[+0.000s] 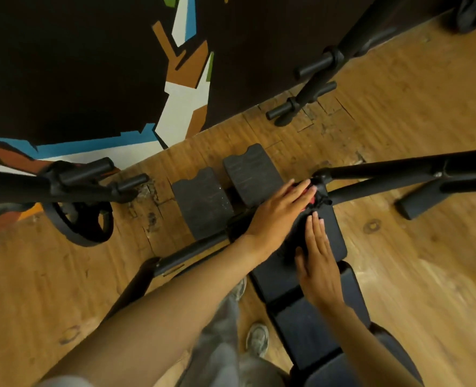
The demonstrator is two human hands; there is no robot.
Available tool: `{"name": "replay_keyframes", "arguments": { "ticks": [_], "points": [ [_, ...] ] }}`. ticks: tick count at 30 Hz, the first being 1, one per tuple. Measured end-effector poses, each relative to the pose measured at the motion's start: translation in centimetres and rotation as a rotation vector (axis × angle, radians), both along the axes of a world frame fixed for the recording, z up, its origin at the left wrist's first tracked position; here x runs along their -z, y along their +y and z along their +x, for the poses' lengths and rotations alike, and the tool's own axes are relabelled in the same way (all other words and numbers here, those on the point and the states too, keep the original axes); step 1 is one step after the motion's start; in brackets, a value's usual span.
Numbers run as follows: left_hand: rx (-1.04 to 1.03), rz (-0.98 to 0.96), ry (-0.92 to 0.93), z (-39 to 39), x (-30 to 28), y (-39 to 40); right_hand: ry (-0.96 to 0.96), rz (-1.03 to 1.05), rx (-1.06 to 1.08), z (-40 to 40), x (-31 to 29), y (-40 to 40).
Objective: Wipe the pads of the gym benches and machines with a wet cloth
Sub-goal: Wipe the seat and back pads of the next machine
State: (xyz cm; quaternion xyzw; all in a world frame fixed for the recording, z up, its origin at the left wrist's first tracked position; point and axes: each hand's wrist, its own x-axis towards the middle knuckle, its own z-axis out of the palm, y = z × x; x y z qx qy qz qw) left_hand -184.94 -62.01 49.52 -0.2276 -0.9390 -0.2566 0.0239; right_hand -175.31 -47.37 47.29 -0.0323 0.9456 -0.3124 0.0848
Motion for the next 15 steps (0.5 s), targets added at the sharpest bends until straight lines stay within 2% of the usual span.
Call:
{"name": "replay_keyframes", "arguments": {
  "ticks": [3, 6, 10, 12, 15],
  "points": [
    [0.096, 0.018, 0.016, -3.0, -1.3, 3.1, 0.042, -0.014, 0.117, -1.5, 0.4, -0.1],
    [0.122, -0.063, 0.091, -0.7, -0.9, 0.2, 0.102, -0.038, 0.182, -1.5, 1.4, -0.8],
    [0.032, -0.054, 0.049, 5.2, 0.0, -5.3, 0.122, -0.056, 0.271, -0.5, 2.2, -1.9],
    [-0.028, -0.061, 0.015, 5.3, -0.2, -4.6, 0.113, -0.072, 0.276, -0.5, 2.0, -2.0],
    [-0.004, -0.021, -0.019, 2.1, -0.4, -1.0, 0.120, -0.116, 0.285, -0.5, 2.0, -2.5]
  ]
}}
